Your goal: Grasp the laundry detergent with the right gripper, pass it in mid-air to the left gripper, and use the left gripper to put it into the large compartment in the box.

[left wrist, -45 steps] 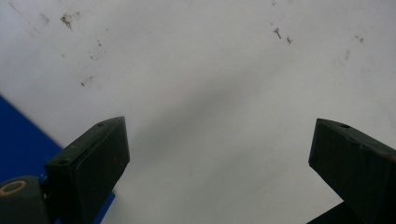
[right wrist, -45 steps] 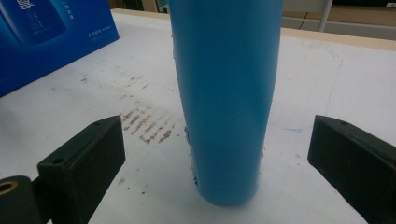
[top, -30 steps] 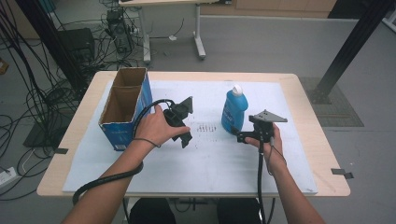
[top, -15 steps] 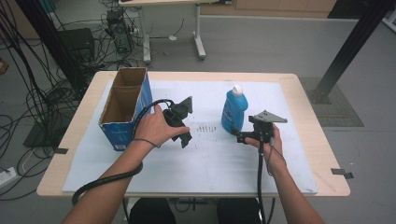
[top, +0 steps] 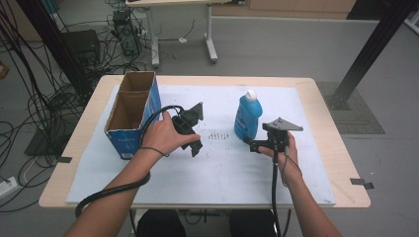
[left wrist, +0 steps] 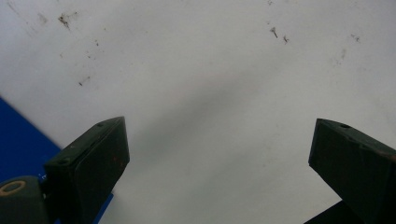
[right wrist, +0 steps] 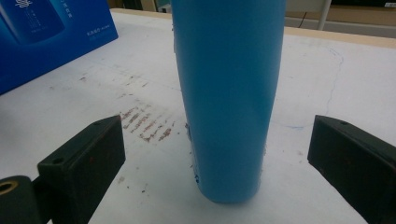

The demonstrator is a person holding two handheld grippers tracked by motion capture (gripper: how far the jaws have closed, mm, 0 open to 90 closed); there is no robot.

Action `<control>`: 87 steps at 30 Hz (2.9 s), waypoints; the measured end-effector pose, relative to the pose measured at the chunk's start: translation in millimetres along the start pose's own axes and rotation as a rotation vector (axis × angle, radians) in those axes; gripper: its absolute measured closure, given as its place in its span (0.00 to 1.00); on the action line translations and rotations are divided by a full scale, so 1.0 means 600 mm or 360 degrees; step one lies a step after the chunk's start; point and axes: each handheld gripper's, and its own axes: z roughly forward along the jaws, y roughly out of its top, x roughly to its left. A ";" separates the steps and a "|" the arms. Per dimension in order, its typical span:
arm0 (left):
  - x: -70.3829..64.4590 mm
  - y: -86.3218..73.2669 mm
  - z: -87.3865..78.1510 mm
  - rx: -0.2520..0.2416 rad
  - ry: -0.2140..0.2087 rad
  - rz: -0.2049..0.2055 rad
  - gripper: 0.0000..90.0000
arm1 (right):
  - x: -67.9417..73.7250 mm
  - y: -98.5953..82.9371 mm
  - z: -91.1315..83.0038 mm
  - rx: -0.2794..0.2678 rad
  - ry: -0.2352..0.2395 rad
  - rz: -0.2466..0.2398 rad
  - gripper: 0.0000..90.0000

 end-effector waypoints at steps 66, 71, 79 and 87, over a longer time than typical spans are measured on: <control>-0.002 0.006 0.016 0.0038 0.0001 0.0015 0.06 | 0.014 -0.029 0.066 -0.0147 -0.0104 -0.0047 0.05; -0.002 0.005 0.015 0.0034 0.0004 0.0013 0.06 | 0.015 -0.032 0.067 -0.0161 -0.0114 -0.0032 0.06; -0.003 0.004 0.014 0.0035 0.0005 0.0007 0.06 | 0.016 -0.031 0.069 -0.0156 -0.0108 -0.0037 0.12; -0.005 0.005 0.013 0.0031 0.0005 0.0011 0.06 | 0.018 -0.030 0.071 -0.0163 -0.0114 -0.0035 0.17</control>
